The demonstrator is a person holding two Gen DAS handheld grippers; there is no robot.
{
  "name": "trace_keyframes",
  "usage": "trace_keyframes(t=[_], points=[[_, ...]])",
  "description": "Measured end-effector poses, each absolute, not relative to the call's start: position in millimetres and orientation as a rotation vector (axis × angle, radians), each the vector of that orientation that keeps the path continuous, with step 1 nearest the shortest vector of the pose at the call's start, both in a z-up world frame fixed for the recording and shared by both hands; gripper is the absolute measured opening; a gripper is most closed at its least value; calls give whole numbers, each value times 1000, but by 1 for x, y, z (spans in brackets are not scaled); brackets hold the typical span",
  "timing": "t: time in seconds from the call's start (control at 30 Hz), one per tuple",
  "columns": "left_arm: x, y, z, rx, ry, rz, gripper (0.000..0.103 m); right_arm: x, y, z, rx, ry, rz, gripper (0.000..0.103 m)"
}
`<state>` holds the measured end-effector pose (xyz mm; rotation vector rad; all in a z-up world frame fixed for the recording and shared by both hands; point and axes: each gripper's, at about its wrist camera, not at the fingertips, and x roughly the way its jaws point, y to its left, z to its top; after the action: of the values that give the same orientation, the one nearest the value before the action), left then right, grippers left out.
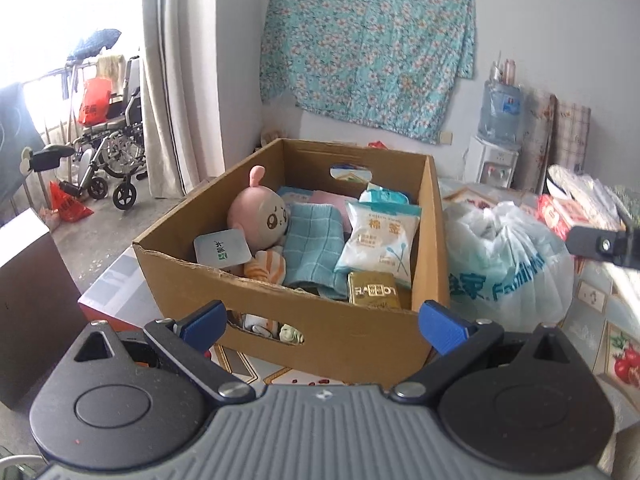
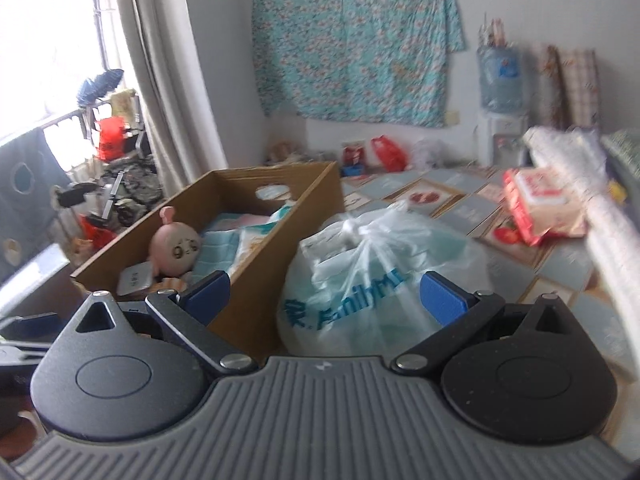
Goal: Organize soft objects
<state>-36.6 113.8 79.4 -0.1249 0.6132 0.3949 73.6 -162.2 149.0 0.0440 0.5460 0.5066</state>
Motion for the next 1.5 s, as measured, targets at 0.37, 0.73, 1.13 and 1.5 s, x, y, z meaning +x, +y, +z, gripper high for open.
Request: trace_keyframes(t=[0.37, 0.73, 1.13, 1.5], points=[[-41, 119, 77, -158, 615, 404, 103, 64, -162, 147, 2, 500, 487, 102], [-43, 117, 69, -142, 673, 465, 103, 69, -148, 123, 85, 672, 631, 102], [-39, 118, 69, -123, 689, 476, 103, 60, -116, 117, -18, 714, 685, 102], [-35, 120, 68, -122, 689, 489, 103, 68, -109, 112, -62, 723, 673, 102]])
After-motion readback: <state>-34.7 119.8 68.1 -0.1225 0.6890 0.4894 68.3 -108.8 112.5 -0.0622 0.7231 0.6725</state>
